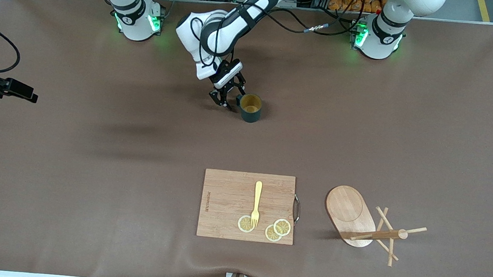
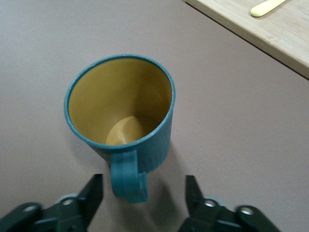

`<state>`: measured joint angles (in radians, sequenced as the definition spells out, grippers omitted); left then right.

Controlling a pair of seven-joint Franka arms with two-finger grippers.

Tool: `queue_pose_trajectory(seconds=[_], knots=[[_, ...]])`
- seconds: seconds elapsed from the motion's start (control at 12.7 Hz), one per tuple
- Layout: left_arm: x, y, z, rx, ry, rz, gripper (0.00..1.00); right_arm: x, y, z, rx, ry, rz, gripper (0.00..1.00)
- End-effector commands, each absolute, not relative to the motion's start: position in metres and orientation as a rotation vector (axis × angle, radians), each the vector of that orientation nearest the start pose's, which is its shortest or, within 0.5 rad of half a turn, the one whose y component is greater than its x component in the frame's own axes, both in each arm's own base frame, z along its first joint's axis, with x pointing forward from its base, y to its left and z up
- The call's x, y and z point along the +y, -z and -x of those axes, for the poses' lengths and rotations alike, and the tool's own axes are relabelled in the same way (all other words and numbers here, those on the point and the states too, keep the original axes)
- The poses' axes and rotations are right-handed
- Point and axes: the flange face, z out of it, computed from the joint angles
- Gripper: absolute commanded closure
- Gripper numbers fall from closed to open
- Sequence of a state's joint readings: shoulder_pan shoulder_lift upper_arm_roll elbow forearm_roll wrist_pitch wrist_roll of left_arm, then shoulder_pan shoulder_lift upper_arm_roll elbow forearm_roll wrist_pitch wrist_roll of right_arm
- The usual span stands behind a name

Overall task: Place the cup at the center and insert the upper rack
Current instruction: 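Lower the left gripper and grasp the teal mug's rim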

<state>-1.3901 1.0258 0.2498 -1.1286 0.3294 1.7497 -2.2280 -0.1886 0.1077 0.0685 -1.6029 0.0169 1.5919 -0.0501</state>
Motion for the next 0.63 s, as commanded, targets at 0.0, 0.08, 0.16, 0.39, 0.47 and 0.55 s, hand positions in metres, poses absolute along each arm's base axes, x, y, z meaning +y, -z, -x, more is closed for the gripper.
queue_pose_trajectory(seconds=[0.0, 0.08, 0.16, 0.39, 0.47, 0.55], knots=[[-0.6706, -0.1724, -0.281, -1.176, 0.856, 2.44, 0.44, -0.0692, -0.5561, -0.5738, 0.11, -0.173, 3.083, 0.0], [-0.6704, -0.1723, -0.2809, -1.177, 0.854, 2.438, 0.51, -0.068, -0.5562, -0.574, 0.111, -0.171, 3.073, 0.0], [-0.6695, -0.1722, -0.2819, -1.178, 0.854, 2.434, 0.6, -0.0667, -0.5562, -0.5741, 0.109, -0.17, 3.068, 0.0], [-0.6678, -0.1725, -0.284, -1.177, 0.852, 2.427, 0.77, -0.0667, -0.5562, -0.5741, 0.104, -0.17, 3.068, 0.0], [-0.6674, -0.1721, -0.2844, -1.16, 0.855, 2.43, 0.82, -0.0668, -0.5554, -0.5745, 0.104, -0.172, 3.068, 0.0], [-0.6674, -0.1728, -0.2854, -1.158, 0.854, 2.432, 0.85, -0.0667, -0.5562, -0.5741, 0.104, -0.17, 3.068, 0.0]])
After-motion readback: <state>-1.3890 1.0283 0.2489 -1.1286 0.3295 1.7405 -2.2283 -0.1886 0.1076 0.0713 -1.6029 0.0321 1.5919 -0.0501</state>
